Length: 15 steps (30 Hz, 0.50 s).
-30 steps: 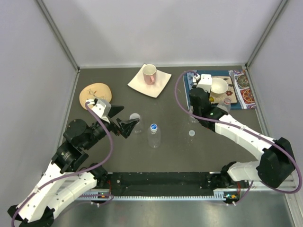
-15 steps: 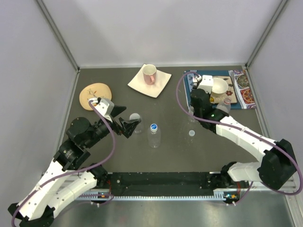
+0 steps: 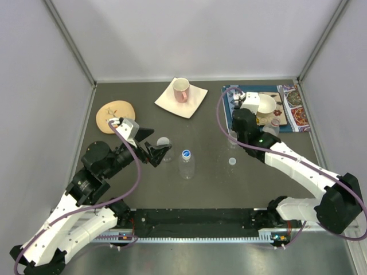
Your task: Unscrew the bottle caps
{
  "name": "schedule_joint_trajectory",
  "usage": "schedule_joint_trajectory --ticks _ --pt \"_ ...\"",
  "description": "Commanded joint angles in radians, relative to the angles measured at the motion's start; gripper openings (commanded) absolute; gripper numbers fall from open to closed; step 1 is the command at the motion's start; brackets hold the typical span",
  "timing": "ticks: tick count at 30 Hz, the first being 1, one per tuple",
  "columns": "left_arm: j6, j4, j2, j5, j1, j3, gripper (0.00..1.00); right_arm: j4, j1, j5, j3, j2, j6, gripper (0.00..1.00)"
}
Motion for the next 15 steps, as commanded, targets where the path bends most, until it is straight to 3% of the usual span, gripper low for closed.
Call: schedule_joint_trajectory --ticks 1,6,15 --pt "-0.009 0.053 -0.001 0.018 -0.001 -0.003 0.99 -0.092 -0.004 -0.061 0.016 -0.021 0.031 0.40" --pt "-0.011 0.056 0.006 0.024 -0.003 -0.001 0.99 -0.106 -0.007 -0.066 0.008 -0.040 0.037 0.51" --pt "-0.021 0.059 0.007 0.032 -0.003 -0.004 0.99 -0.124 -0.007 -0.073 0.014 -0.054 0.039 0.57"
